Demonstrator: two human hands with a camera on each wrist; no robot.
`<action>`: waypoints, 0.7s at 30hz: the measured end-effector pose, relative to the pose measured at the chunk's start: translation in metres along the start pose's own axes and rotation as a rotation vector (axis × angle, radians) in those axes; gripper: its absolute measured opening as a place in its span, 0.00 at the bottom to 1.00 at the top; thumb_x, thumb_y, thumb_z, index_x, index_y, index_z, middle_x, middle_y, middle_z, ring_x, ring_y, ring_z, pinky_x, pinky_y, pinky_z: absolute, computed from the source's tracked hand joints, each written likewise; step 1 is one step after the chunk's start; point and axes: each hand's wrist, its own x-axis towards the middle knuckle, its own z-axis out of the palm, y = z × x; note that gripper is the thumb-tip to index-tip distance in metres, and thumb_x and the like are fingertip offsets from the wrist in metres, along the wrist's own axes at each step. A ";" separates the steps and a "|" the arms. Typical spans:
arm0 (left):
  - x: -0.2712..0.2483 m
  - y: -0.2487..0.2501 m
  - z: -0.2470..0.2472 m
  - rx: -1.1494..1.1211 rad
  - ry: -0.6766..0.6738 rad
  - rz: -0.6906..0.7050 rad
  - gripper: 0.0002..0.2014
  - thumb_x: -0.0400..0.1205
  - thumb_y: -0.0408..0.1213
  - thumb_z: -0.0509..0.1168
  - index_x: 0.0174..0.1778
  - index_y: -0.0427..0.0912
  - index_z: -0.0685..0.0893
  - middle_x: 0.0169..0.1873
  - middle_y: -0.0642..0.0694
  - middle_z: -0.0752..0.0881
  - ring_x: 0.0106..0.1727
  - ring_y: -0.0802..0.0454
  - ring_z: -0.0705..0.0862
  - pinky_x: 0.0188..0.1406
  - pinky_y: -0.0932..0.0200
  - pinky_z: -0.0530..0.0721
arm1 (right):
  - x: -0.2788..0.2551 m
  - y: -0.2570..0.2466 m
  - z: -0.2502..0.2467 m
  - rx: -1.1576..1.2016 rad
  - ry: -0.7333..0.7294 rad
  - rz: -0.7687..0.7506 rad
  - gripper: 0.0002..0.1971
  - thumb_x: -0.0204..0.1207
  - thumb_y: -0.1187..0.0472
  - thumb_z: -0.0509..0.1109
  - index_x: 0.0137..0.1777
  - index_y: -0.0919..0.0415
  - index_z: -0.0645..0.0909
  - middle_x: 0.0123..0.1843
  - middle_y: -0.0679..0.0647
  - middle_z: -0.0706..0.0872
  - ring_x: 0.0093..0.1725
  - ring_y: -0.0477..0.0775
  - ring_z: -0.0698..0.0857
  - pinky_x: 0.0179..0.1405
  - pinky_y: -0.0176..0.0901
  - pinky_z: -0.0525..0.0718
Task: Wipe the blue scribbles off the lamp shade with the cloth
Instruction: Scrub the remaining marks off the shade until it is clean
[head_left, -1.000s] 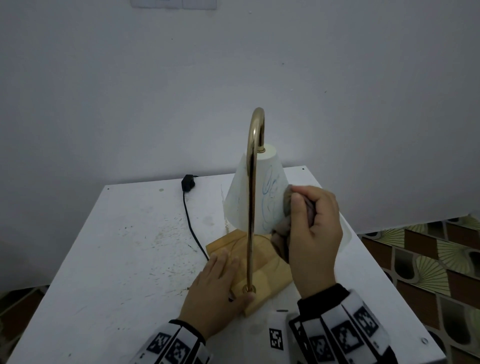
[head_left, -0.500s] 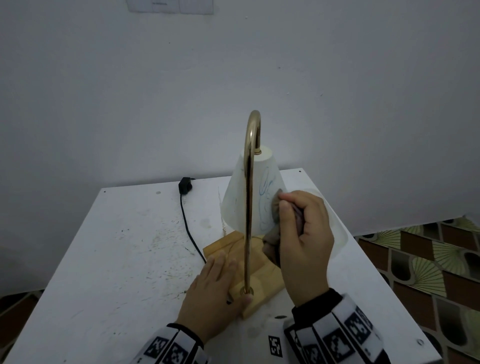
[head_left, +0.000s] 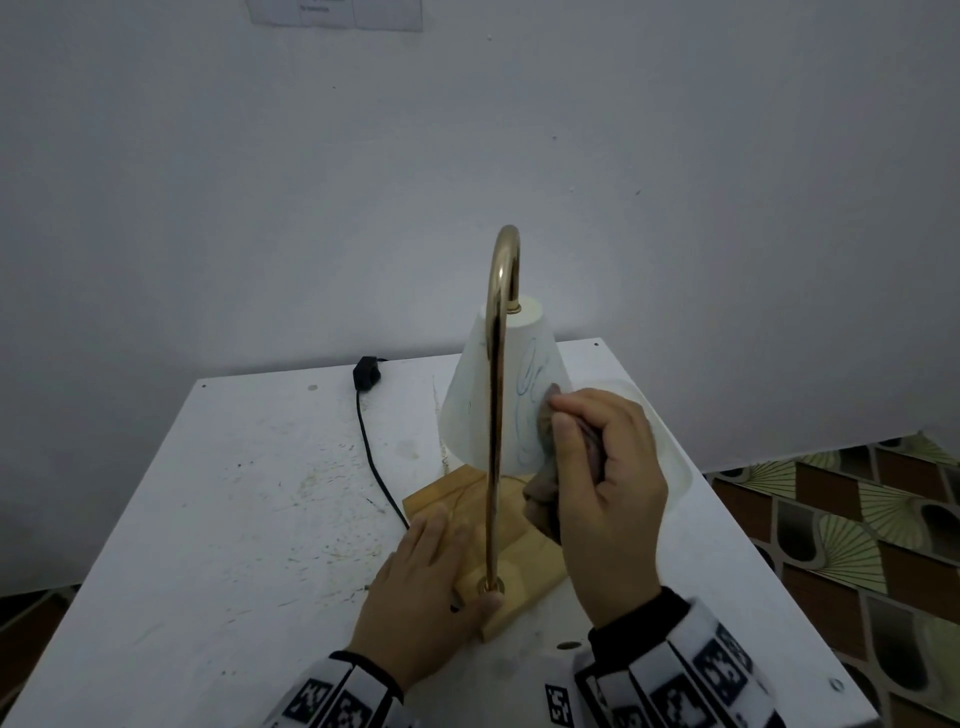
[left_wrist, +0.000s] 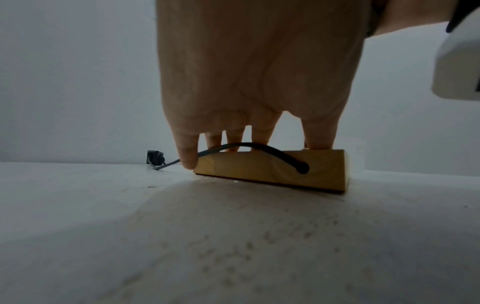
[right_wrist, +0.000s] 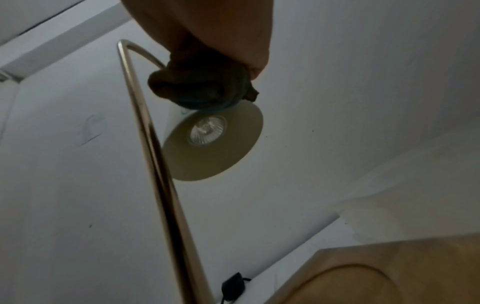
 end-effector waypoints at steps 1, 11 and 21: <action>0.000 0.000 0.000 -0.005 0.001 -0.004 0.67 0.44 0.82 0.16 0.82 0.56 0.43 0.82 0.54 0.37 0.83 0.52 0.36 0.81 0.52 0.45 | 0.004 0.001 -0.001 0.009 0.016 0.016 0.06 0.79 0.60 0.62 0.52 0.56 0.79 0.50 0.45 0.81 0.53 0.49 0.80 0.54 0.35 0.78; 0.000 -0.001 0.001 -0.010 0.002 0.008 0.66 0.45 0.82 0.16 0.82 0.55 0.41 0.82 0.53 0.37 0.83 0.51 0.36 0.81 0.52 0.44 | 0.007 -0.006 0.006 0.004 -0.068 -0.106 0.09 0.80 0.61 0.63 0.55 0.61 0.81 0.54 0.47 0.80 0.55 0.55 0.80 0.57 0.44 0.80; -0.001 0.001 -0.002 -0.029 -0.001 0.007 0.69 0.41 0.82 0.15 0.82 0.56 0.43 0.82 0.54 0.37 0.83 0.52 0.36 0.81 0.51 0.45 | 0.013 0.002 0.002 0.105 0.090 0.133 0.05 0.80 0.64 0.63 0.52 0.57 0.79 0.50 0.41 0.80 0.53 0.36 0.78 0.53 0.23 0.74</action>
